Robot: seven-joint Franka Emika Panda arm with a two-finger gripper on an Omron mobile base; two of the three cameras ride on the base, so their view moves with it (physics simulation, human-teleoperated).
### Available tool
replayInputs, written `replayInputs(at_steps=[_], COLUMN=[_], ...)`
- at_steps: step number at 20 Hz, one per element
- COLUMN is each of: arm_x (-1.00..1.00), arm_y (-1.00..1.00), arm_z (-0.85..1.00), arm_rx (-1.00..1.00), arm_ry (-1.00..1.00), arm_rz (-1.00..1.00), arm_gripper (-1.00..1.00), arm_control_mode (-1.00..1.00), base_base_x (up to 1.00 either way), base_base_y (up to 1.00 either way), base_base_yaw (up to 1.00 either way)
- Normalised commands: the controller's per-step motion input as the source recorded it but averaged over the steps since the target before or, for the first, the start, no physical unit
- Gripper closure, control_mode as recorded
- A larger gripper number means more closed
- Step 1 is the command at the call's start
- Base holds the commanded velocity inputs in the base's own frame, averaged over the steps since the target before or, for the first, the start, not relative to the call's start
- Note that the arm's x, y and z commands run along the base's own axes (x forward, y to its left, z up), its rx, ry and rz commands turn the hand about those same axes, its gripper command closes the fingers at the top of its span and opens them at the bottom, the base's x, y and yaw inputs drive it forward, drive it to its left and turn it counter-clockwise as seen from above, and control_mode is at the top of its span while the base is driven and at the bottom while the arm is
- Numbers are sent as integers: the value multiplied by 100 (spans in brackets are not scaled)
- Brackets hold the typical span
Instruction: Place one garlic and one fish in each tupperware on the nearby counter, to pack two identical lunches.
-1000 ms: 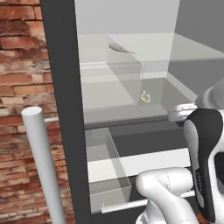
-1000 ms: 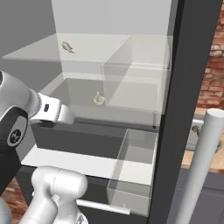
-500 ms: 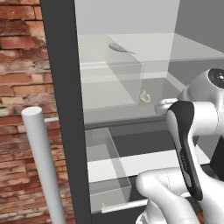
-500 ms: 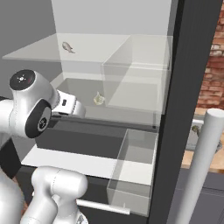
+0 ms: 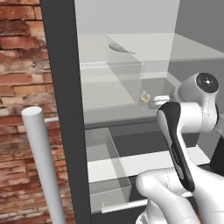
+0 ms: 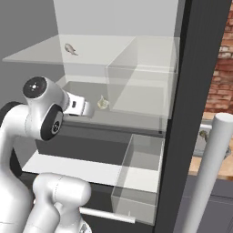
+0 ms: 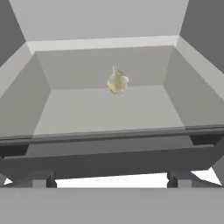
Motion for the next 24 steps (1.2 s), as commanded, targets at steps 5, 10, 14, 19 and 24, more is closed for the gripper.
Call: replayInputs(at_steps=[5,10,14,19,24], arm_x=[62,57,45,27,44], arm_y=[0,0,-9,-31,-12], arm_z=[0,-2,-15,-29,-31], arm_rx=[0,0,0,0,0], arm_ry=[0,3,9,7,1], arm_rz=[0,0,0,-2,0], arm_gripper=[-100,-100,-100,-100,-100], arm_control_mode=[-100,-100,-100,-100,-100], base_base_x=[0,0,0,0,0], base_base_y=[0,0,0,0,0], base_base_yaw=[0,0,0,0,0])
